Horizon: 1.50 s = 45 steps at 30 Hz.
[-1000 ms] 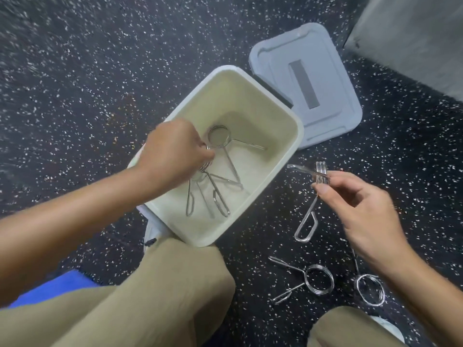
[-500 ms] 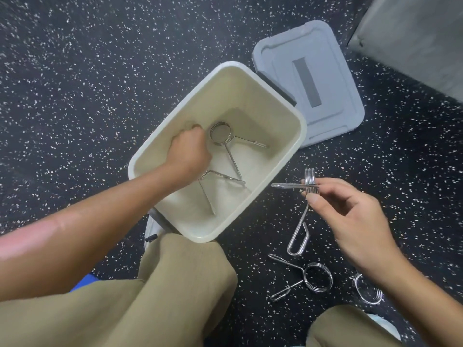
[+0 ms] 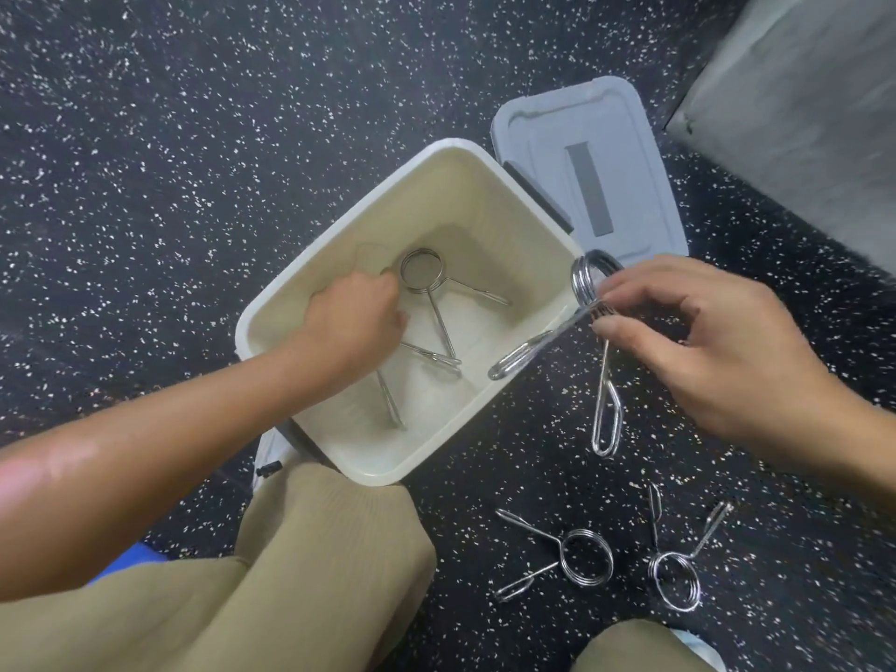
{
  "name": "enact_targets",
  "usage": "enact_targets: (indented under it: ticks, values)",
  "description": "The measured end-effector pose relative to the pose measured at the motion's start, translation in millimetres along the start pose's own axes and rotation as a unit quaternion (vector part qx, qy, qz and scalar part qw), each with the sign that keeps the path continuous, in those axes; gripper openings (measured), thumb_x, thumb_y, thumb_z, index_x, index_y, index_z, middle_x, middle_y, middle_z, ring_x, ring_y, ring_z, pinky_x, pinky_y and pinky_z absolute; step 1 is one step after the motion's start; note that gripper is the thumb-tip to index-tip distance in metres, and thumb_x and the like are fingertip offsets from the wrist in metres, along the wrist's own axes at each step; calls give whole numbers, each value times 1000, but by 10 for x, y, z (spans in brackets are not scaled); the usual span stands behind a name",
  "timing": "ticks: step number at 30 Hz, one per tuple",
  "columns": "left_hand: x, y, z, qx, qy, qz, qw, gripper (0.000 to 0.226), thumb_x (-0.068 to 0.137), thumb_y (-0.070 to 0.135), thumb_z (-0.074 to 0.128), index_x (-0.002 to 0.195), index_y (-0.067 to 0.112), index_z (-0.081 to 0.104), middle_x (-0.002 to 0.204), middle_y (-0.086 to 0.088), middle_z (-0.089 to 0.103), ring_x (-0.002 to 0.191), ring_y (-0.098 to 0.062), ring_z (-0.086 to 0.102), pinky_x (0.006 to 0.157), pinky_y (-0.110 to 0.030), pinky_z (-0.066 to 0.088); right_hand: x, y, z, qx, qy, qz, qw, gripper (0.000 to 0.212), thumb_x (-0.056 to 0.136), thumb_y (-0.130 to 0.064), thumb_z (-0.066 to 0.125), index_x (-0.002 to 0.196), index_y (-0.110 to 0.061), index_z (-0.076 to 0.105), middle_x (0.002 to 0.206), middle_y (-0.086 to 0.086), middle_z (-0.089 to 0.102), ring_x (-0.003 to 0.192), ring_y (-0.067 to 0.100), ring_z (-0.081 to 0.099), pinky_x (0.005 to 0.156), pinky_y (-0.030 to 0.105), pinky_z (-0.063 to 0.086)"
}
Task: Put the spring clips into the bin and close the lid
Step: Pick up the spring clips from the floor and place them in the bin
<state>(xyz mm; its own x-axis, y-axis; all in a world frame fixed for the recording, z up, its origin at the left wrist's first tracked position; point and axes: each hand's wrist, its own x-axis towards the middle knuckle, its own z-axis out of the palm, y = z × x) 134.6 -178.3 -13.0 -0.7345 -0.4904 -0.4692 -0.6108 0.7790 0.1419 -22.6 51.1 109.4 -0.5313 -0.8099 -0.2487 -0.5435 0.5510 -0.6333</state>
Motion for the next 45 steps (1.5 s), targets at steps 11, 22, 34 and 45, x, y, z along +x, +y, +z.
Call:
enact_targets:
  ticks: [11, 22, 34, 45]
  values:
    - [-429, -197, -317, -74, 21, 53, 996, 32, 100, 48, 45, 84, 20, 42, 69, -1, 55, 68, -30, 54, 56, -36, 43, 1074, -361, 536, -111, -82, -156, 978, 6, 92, -14, 66, 93, -12, 71, 106, -1, 67, 94, 23, 62, 84, 42, 50]
    - [-730, -487, -523, -131, 10, 34, 991, 39, 95, 57, 39, 85, 21, 52, 75, -3, 66, 72, -33, 62, 65, -43, 55, 1505, -177, 1236, -315, -199, -291, 881, 26, 67, 22, 63, 81, 1, 64, 84, 21, 62, 72, 38, 61, 40, 29, 37]
    - [-748, -415, -551, -155, -3, 27, 988, 35, 95, 57, 43, 80, 26, 49, 77, 4, 67, 74, -28, 61, 65, -39, 53, 1522, 2, 1305, -339, -141, -279, 887, 23, 73, 15, 64, 90, 0, 69, 99, 19, 68, 98, 38, 64, 56, 41, 54]
    - [-712, -164, -561, -128, -2, 77, 989, 36, 95, 58, 41, 83, 25, 51, 72, 3, 65, 73, -27, 61, 62, -37, 49, 1130, -97, 831, -239, -96, -290, 922, 34, 79, 17, 60, 106, -2, 68, 108, 11, 67, 92, 32, 61, 68, 42, 50]
